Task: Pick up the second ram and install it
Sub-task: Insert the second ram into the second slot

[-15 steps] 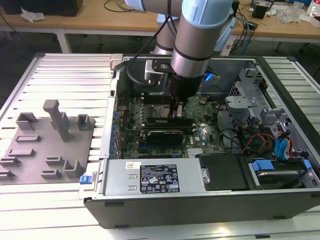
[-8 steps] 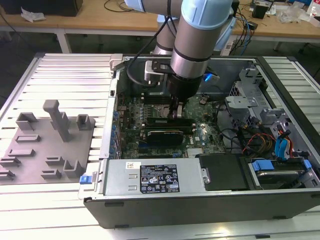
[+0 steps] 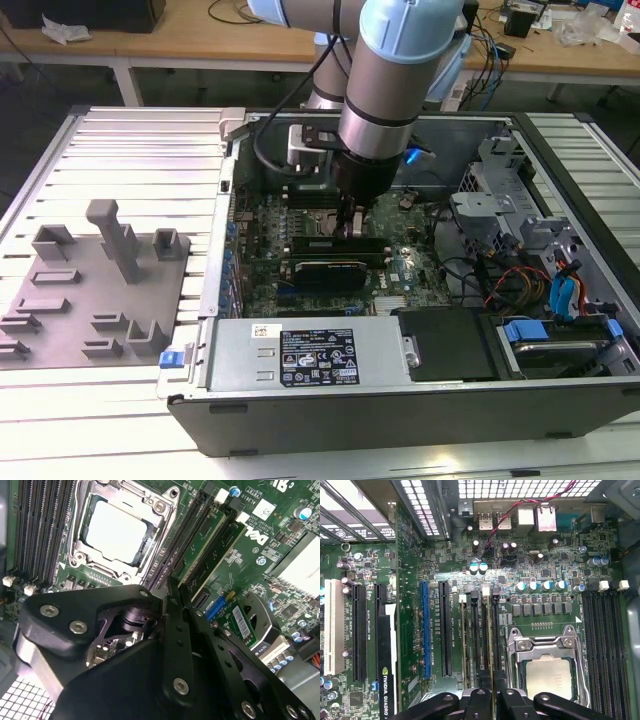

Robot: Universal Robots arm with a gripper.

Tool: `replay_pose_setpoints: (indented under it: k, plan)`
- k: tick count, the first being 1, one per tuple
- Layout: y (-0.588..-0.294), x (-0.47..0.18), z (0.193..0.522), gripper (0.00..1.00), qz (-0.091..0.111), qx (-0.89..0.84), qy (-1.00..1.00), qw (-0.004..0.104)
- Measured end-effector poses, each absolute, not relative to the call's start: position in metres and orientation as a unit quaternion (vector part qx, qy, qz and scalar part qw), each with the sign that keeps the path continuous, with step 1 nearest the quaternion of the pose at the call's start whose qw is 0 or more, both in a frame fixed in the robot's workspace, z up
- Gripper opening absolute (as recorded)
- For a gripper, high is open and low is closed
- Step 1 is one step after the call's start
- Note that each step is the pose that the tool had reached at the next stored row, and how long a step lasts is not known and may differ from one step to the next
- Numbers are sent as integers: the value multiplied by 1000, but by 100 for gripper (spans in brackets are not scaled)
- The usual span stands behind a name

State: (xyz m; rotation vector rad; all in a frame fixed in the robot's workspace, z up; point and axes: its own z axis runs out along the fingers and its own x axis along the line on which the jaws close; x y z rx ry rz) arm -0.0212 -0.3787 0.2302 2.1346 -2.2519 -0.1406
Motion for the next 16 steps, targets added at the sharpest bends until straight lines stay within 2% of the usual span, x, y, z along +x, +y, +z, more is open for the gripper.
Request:
replay_pose_setpoints:
  k: [16]
  plan:
    - [-379, -19, 227, 14, -45, 689, -723, 18]
